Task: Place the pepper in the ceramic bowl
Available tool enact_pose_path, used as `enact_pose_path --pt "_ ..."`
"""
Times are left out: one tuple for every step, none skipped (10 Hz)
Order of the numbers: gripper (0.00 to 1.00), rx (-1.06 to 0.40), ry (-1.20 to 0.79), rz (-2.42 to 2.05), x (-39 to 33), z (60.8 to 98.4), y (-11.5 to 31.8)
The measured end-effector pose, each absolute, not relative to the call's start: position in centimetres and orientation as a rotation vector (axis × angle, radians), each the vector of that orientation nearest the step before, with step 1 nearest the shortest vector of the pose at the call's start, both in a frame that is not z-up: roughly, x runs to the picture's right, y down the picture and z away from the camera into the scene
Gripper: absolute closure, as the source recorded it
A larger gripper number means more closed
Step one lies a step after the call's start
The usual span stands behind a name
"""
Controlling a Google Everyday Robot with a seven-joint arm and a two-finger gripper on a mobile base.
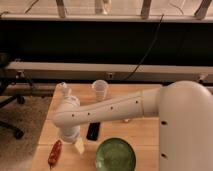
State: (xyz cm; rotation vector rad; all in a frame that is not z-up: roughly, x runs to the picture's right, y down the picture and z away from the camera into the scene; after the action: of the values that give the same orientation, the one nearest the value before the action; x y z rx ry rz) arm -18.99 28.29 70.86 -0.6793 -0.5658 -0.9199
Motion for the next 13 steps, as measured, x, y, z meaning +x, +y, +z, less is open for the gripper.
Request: enact_pose_path --pt "0.20 -0.668 -0.585 -0.940 -20.2 70.6 28.7" --pt "0.20 -0.657 -0.606 -0.964 -21.4 70.3 29.2" --pt "0.20 -0.646 -0.630 -0.988 -22.4 70.2 29.7" --pt "0.20 -0.639 -0.645 -1.005 -23.2 70.2 30.1" --pt "0.20 -0.637 -0.653 -1.023 -23.8 70.2 30.6" --pt "0.20 -0.636 -0.661 -1.044 -24.3 70.4 31.1" --pt "0.20 -0.637 -0.663 -1.055 -24.6 70.6 31.4" --pt "0.20 -0.638 -0.666 -1.066 -25.0 70.8 31.7" --pt "0.20 -0.646 -0.662 -1.077 -25.0 71.4 32.0" --pt "0.20 -0.654 -0.654 -1.082 -24.9 72.0 32.2" --pt "0.22 -0.662 -0.647 -1.088 -24.8 72.4 32.3" --pt "0.27 -0.667 -0.643 -1.092 -24.9 72.7 32.4" --pt "0.38 -0.678 -0.633 -1.100 -24.8 72.9 32.6"
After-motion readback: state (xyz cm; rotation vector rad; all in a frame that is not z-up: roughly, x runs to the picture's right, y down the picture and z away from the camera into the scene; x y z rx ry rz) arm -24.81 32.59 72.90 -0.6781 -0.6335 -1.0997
